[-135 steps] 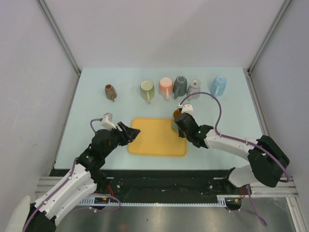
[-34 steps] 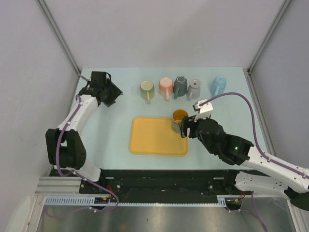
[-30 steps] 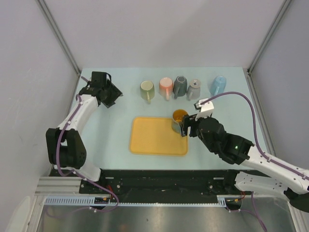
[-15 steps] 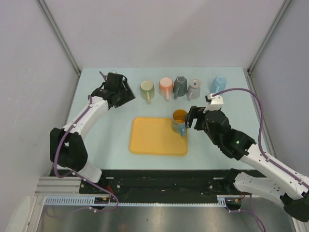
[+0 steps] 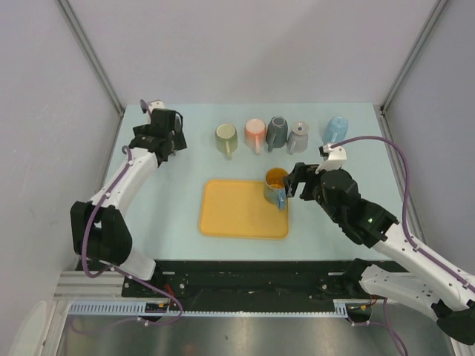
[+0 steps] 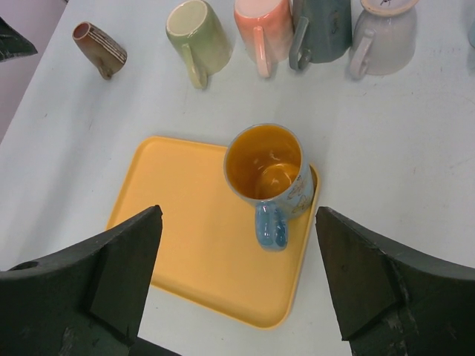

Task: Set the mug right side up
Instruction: Turn over the cup at the center of the board.

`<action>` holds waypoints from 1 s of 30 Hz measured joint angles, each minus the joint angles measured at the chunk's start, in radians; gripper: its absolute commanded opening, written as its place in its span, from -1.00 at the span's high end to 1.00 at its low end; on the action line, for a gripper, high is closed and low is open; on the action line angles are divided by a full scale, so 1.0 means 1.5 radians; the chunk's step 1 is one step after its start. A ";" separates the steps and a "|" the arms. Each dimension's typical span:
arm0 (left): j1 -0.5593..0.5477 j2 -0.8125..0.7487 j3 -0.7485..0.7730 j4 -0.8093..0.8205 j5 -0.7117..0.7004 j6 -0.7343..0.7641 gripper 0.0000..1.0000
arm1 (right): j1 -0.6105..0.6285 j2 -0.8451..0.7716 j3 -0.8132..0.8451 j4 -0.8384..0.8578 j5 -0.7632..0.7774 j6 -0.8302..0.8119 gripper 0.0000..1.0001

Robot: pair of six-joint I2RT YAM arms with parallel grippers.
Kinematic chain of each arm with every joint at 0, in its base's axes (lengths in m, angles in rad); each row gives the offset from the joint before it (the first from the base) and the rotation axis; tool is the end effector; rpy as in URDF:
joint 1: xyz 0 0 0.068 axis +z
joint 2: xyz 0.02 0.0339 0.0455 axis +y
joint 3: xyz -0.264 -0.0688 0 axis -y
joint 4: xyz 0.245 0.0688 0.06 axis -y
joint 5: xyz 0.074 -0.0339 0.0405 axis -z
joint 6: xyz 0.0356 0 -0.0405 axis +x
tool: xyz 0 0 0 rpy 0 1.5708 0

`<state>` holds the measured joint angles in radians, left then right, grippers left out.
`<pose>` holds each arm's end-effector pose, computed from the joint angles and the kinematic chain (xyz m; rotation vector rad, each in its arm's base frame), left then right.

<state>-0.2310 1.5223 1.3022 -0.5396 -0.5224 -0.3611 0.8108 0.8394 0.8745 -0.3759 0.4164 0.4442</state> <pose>0.3306 -0.0595 0.3100 -0.3970 2.1899 0.2884 0.1392 0.1255 0.3429 -0.0671 1.9065 0.4598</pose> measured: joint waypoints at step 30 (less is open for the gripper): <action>0.098 0.276 0.119 0.078 0.176 -0.004 0.02 | -0.002 0.047 0.000 0.018 -0.038 -0.026 -0.72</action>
<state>-0.0845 1.9358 1.4803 -0.4229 -0.2581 -0.3672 0.8074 0.9100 0.8742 -0.3489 0.3592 0.4057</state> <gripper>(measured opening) 0.564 0.863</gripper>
